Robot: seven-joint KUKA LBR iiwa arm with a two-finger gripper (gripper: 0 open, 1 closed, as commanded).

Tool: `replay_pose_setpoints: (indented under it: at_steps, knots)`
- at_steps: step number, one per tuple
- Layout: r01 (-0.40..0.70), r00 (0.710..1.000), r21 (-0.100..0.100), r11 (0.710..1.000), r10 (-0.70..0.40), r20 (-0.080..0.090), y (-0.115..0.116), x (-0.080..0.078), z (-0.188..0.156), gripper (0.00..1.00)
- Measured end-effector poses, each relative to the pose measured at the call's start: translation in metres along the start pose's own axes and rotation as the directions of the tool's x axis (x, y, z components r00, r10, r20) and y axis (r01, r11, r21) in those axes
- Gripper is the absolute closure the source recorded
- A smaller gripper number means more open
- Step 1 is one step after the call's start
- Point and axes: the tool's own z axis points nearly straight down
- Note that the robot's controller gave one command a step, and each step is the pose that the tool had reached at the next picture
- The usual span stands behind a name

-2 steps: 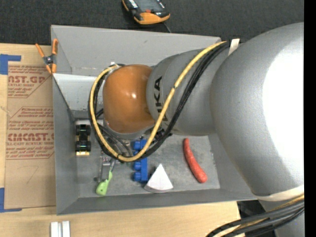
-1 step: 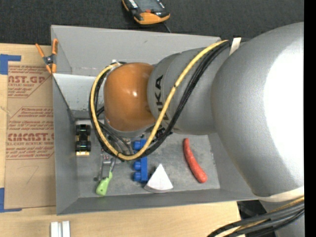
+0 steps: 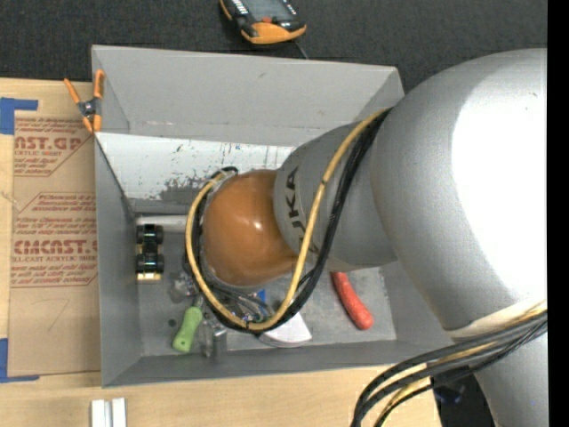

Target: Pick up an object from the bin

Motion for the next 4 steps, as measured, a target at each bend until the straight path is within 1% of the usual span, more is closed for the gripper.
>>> replay_pose_setpoints:
  at_steps: [1, 2, 3, 4]
  knots:
    - [0.118, 0.993, 0.0, 0.993, -0.118, -0.003, 0.005, 0.004, -0.045, 0.0]
    - [0.011, 1.0, -0.001, 1.0, -0.011, 0.005, 0.0, -0.001, -0.004, 0.0]
    - [0.245, 0.969, -0.001, 0.969, -0.245, 0.0, -0.006, -0.008, 0.002, 0.0]
    - [0.014, 1.0, -0.003, 1.0, -0.013, 0.005, 0.001, -0.001, -0.003, 1.0]
